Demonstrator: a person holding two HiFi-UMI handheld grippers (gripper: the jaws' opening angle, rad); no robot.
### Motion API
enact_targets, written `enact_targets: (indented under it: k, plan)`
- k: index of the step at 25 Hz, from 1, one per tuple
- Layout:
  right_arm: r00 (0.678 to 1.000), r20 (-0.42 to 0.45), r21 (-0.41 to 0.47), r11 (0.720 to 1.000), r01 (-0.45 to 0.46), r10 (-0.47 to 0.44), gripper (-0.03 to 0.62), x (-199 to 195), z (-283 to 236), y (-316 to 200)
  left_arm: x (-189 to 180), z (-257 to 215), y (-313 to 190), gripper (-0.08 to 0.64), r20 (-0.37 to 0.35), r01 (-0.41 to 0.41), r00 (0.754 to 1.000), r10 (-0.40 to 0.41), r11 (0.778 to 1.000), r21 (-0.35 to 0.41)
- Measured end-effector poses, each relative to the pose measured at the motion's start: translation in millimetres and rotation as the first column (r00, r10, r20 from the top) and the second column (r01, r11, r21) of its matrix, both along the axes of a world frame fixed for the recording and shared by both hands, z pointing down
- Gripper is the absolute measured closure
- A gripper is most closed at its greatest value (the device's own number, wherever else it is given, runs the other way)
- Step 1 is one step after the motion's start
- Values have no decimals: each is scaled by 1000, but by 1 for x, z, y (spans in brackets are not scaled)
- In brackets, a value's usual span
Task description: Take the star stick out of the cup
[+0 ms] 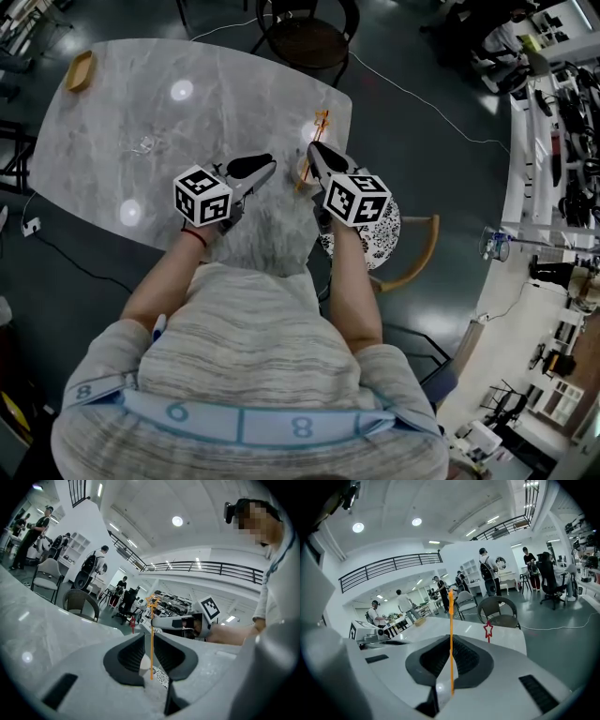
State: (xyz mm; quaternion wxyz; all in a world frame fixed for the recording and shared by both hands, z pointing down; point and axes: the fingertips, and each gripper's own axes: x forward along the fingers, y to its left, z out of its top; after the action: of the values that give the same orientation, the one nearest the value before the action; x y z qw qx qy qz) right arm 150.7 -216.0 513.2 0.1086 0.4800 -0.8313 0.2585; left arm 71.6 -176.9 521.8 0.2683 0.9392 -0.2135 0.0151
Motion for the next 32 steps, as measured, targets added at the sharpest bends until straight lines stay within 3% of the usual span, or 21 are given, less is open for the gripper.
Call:
enact_targets:
  k: [9,19,24,32]
  plan:
    - [996,-54,-161,985,68,-78,572,-34,63,14,-15,7,3,505,9,10,1000,-10,1000,-12]
    - [980,-71,-402,905,141,-184,571,-64,143,40,-22,14,6,505,16,19,1000,-19,999,-31]
    - [978,-68,-428,891,151,-198,571,-72,154,40,-26,17,4,505,18,24,1000,-23,999,-38]
    - [982,-40,-382,911,158,-187,566,-76,145,26,-32,21,-3,505,18,33,999,-32,998,-48]
